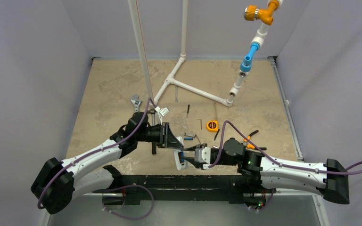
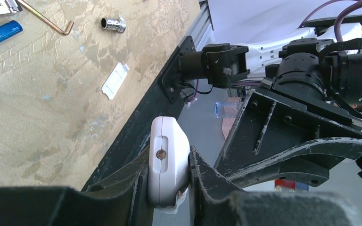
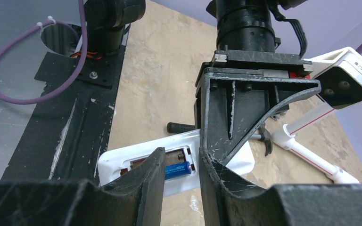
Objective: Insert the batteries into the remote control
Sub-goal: Load the battery into the remote control.
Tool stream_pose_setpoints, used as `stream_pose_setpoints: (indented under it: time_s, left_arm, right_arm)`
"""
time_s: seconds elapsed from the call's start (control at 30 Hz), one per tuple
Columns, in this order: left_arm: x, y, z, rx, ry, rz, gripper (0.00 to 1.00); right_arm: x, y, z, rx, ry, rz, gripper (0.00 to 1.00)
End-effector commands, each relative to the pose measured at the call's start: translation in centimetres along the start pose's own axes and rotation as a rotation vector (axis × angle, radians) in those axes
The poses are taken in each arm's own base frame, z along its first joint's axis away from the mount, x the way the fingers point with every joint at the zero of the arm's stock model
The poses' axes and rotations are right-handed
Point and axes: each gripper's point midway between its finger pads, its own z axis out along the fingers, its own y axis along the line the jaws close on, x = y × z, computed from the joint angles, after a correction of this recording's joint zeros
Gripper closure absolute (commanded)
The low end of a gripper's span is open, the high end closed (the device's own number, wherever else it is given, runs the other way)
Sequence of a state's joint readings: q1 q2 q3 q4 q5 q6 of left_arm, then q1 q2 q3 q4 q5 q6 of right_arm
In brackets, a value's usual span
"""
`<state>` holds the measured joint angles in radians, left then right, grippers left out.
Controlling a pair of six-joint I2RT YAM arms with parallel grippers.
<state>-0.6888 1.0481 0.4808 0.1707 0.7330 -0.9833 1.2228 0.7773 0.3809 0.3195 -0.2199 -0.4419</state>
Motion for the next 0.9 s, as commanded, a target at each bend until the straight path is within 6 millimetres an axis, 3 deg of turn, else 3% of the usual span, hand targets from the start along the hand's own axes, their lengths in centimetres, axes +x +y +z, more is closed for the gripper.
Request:
stream_pose_setpoints:
  time_s: [0.0,0.87]
  left_arm:
    - [-1.1,-2.8,-0.1,0.082,-0.013,0.085,1.0]
    - [-1.0,-3.1,-0.1,0.098,-0.007,0.091,1.0]
  right_arm:
    - [-0.9,-0.2,0.3,0.001,-0.044,-0.012,0.7]
    - [0.7,0.2,0.5,-0.004,0.0,-0.002,0.75]
